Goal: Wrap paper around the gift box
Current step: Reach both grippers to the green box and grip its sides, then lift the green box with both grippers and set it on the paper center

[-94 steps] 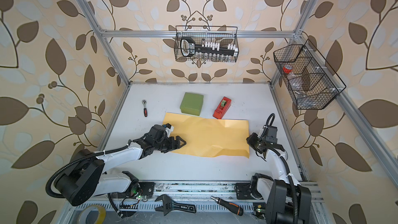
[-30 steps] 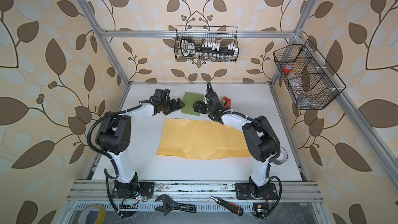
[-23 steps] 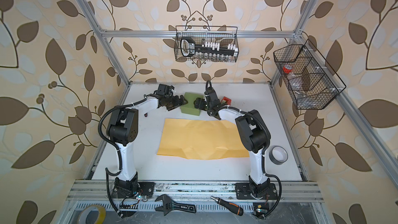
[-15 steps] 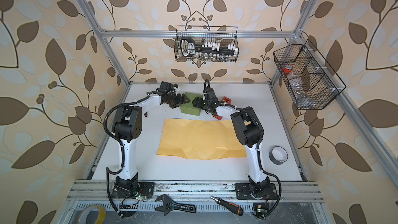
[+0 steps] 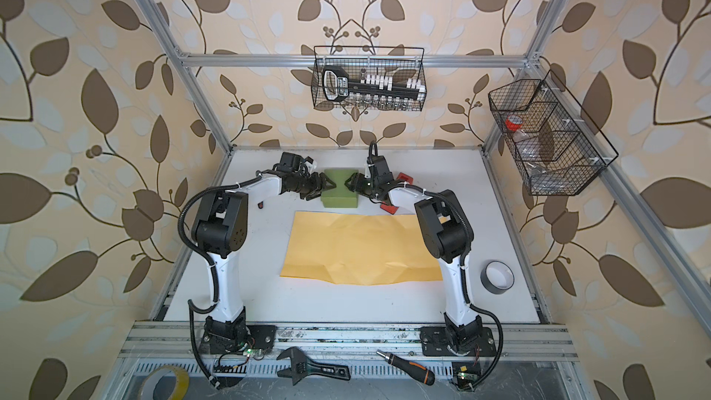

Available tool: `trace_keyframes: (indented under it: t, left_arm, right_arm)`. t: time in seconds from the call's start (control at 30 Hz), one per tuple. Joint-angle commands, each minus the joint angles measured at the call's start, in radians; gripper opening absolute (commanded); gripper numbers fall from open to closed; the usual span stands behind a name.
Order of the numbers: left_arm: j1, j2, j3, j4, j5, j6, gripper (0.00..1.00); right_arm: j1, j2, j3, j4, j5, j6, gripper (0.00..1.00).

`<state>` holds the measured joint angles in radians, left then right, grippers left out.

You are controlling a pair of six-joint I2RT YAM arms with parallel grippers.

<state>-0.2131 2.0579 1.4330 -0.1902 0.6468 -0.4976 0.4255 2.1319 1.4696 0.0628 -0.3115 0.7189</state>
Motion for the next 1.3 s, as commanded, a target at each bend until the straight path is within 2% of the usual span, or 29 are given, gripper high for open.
trace_keyframes:
  t: [0.0,0.23,0.43,0.57,0.7,0.9,1.0,1.27]
  left_arm:
    - [-0.073,-0.146,-0.040,0.090,0.099,-0.037,0.68]
    - [-0.145,-0.305,-0.153,0.086,0.046,-0.059,0.68]
    - [-0.251,-0.427,-0.249,0.076,-0.002,-0.080,0.68]
    - [-0.326,-0.491,-0.294,0.066,-0.002,-0.095,0.68]
    - [-0.371,-0.559,-0.345,0.067,0.011,-0.118,0.68]
    - [-0.406,-0.544,-0.381,0.075,0.053,-0.137,0.68]
    - [-0.412,-0.511,-0.387,0.084,0.055,-0.138,0.68]
    - [-0.414,-0.431,-0.383,0.080,0.038,-0.120,0.68]
  right_arm:
    - [0.056,-0.111,-0.045,0.067,-0.130,0.016,0.61]
    - [0.079,-0.269,-0.205,0.084,-0.127,0.028,0.57]
    - [0.091,-0.421,-0.393,0.071,-0.118,0.045,0.55]
    - [0.110,-0.566,-0.546,0.052,-0.119,0.051,0.54]
    - [0.134,-0.756,-0.714,-0.007,-0.067,0.061,0.54]
    - [0.174,-0.955,-0.910,-0.039,0.001,0.155,0.52]
    - [0.186,-0.979,-0.952,-0.034,0.019,0.179,0.52]
    - [0.147,-0.895,-0.929,-0.034,0.035,0.105,0.53]
